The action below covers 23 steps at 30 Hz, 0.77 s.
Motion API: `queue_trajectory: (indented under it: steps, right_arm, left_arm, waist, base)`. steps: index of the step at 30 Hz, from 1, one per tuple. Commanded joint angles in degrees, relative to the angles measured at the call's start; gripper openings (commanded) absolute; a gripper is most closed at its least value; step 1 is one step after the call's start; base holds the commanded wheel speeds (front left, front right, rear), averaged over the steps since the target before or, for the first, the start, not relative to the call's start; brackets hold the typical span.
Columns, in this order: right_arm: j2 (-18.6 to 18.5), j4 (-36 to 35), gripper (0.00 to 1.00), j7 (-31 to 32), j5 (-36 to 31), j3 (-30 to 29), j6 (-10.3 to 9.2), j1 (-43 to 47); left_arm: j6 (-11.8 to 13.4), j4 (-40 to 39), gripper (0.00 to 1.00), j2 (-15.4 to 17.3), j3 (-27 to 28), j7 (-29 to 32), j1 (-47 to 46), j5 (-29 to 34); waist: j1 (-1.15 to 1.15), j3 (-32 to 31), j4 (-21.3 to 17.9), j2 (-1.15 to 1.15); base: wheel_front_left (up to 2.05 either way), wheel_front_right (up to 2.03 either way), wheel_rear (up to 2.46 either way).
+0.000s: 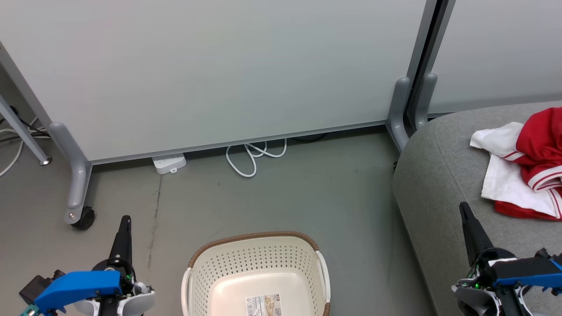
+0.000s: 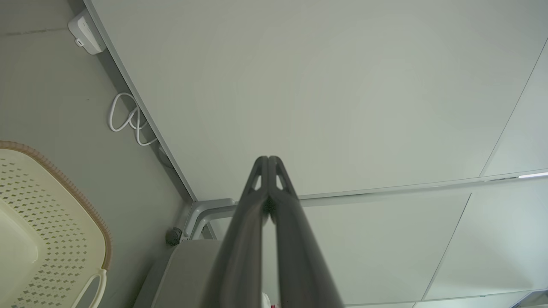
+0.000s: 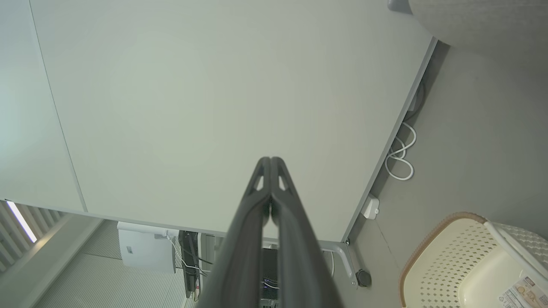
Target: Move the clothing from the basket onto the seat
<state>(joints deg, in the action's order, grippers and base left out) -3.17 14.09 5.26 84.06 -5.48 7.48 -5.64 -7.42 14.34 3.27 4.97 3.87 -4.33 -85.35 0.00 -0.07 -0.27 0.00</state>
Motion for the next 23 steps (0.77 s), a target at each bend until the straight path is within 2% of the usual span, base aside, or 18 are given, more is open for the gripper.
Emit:
queue_trajectory:
  steps: [1,23]
  right_arm:
    - [0.15,-0.15,0.0,0.29,1.0,-0.24,0.02,-0.82]
    - [0.37,0.0,0.0,1.44,8.39,-1.24,0.02,-1.05]
  left_arm:
    - [-0.1,-0.42,0.0,0.22,0.39,0.28,-1.08,-0.87]
    - [-0.12,-0.34,0.0,0.07,1.16,2.38,-2.3,-7.55]
  waist:
    - [0.0,0.01,0.01,0.0]
    - [0.0,0.22,0.27,0.0]
  base:
    - [0.0,0.0,0.0]
    - [0.0,0.0,0.0]
